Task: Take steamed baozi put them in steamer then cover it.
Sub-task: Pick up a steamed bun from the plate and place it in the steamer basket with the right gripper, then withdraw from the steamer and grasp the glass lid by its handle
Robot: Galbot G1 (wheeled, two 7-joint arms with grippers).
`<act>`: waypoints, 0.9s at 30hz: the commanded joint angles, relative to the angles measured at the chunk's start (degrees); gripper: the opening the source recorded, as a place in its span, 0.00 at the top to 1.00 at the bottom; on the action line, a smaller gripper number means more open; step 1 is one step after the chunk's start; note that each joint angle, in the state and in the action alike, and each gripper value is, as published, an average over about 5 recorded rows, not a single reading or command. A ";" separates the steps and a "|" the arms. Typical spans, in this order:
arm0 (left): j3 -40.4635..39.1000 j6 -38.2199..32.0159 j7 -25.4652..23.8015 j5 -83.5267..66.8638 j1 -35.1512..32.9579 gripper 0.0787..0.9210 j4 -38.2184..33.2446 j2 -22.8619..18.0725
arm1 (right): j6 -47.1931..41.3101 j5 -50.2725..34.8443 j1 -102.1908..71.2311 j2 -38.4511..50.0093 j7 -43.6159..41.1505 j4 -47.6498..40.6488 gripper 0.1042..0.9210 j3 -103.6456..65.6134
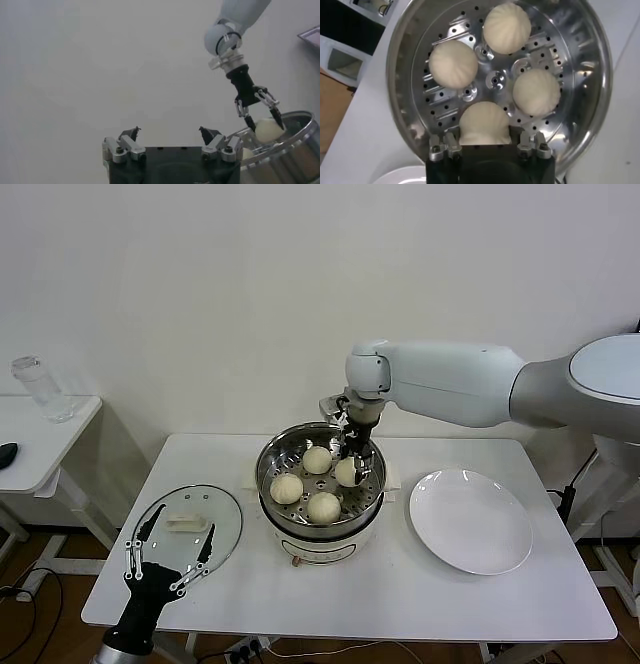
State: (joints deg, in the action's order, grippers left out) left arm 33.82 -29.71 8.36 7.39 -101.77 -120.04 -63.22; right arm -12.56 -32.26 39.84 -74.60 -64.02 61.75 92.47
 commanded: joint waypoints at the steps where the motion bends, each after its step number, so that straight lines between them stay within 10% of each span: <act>1: 0.04 -0.31 -0.23 0.09 -0.05 0.12 0.04 0.08 | -0.05 0.84 -2.05 -0.73 1.43 -0.76 0.31 0.65; 15: -0.05 0.35 0.71 0.57 0.11 0.12 -0.03 0.15 | 0.70 2.34 -1.54 3.01 2.97 1.70 0.13 -3.33; 27: -1.01 3.96 7.40 6.32 2.21 0.12 -0.01 0.44 | 5.01 -0.21 -3.55 25.85 15.71 19.48 0.12 -27.61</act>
State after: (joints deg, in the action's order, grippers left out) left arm 32.93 -27.90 11.86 10.35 -100.65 -120.07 -62.91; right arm -10.51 -30.22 38.34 -64.59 -59.64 68.93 80.85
